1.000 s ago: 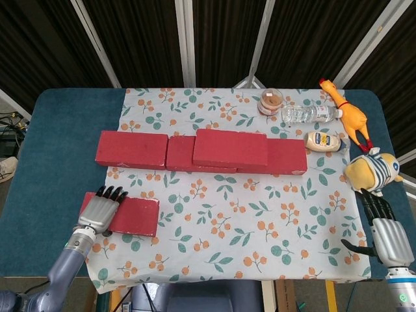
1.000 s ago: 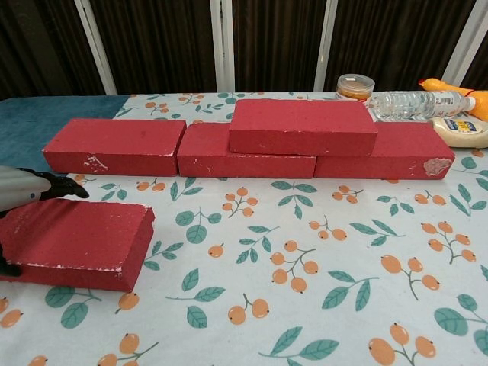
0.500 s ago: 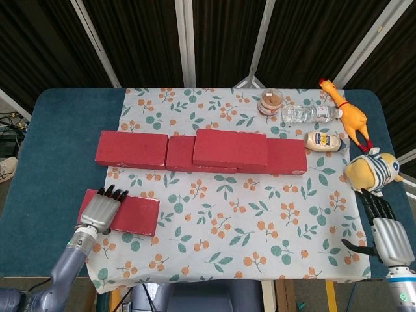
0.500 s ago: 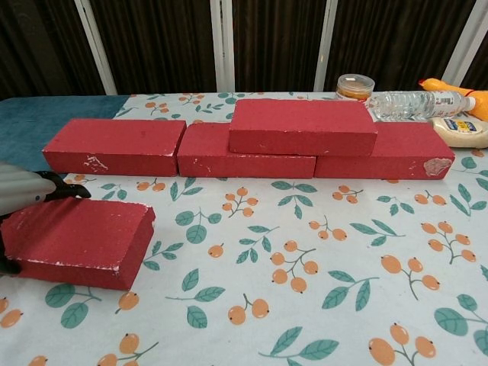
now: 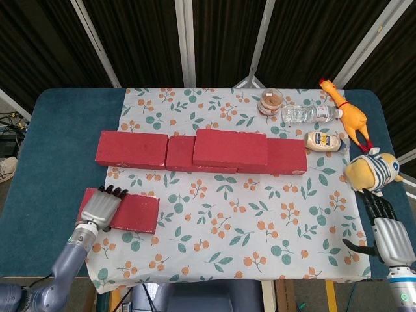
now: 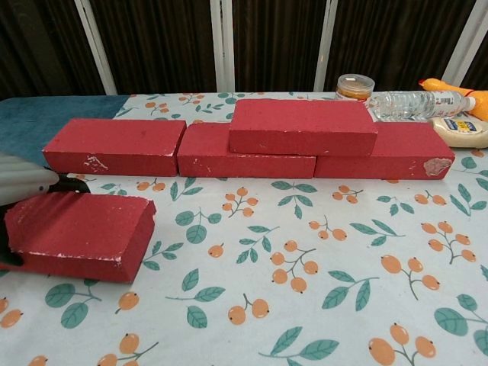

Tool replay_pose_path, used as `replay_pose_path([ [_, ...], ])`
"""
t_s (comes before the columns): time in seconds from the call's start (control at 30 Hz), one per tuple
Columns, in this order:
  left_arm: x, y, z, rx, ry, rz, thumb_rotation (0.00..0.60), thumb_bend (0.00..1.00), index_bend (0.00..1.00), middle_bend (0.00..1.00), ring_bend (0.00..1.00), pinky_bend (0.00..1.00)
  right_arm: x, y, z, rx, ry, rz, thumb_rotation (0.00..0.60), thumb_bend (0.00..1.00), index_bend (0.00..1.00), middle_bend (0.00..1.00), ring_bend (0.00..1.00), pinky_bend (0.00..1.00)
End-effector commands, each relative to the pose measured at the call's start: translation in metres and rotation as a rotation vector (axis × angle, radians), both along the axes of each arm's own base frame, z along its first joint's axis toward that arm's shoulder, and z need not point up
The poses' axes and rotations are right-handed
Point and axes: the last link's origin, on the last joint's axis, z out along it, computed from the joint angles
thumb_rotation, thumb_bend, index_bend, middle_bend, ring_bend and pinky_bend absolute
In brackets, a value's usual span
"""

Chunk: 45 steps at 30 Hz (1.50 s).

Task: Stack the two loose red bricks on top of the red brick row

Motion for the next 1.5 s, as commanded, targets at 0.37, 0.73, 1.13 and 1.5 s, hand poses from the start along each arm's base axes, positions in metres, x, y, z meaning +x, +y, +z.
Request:
replay_pose_path([
  [0.37,0.058,0.067,0.059,-0.005,-0.123,0.003,0.6,0.0,0.24,0.29,0.16,0.2,-0.005,-0.006,-0.005,0.004,0.026,-0.034,0.6,0.14,0.0,0.01,0.0,0.0],
  [0.73,0.121,0.141,0.095,0.043,-0.026,0.013,0.6,0.01,0.24,0.29,0.16,0.2,-0.015,-0.017,-0.005,-0.022,0.055,-0.114,0.6,0.14,0.0,0.01,0.0,0.0],
  [1.13,0.148,0.182,0.073,0.054,0.092,0.0,0.6,0.01,0.24,0.29,0.16,0.2,-0.019,-0.019,-0.002,-0.047,0.056,-0.154,0.6,0.14,0.0,0.01,0.0,0.0],
  [1.5,0.13,0.195,0.049,0.035,0.134,0.004,0.6,0.01,0.24,0.29,0.16,0.2,-0.02,-0.019,-0.004,-0.041,0.06,-0.16,0.6,0.14,0.0,0.01,0.0,0.0],
])
